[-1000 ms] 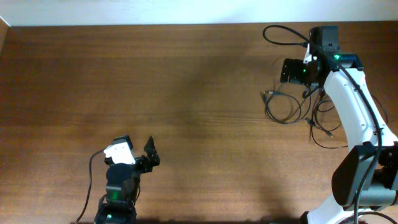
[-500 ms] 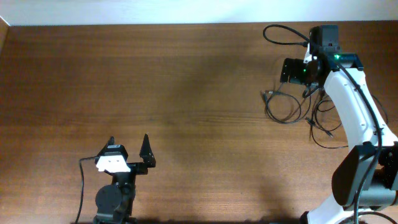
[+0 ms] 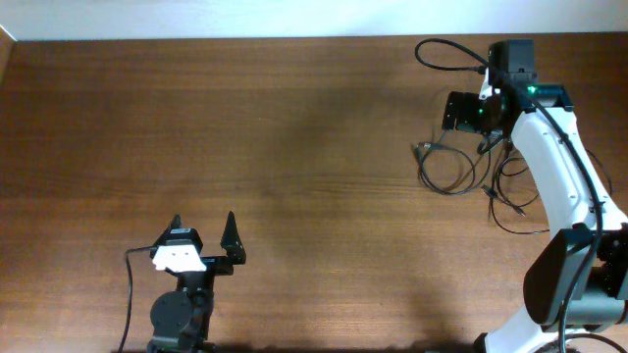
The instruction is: Untangle cables
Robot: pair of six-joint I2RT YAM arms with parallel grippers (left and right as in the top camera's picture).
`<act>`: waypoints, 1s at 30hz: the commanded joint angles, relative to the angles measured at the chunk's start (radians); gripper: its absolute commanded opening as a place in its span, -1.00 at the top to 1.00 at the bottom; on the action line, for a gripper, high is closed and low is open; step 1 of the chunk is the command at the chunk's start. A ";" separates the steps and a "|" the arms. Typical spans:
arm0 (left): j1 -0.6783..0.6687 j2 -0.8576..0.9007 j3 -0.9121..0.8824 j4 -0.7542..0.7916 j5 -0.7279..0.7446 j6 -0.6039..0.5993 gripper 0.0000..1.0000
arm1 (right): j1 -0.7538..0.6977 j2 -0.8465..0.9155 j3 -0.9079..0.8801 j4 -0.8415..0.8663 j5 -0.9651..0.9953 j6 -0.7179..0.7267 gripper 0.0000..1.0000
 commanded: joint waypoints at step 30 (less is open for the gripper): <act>0.008 -0.010 -0.002 -0.008 0.011 0.020 -0.98 | 0.003 -1.047 -0.010 -0.259 -0.001 0.000 -0.98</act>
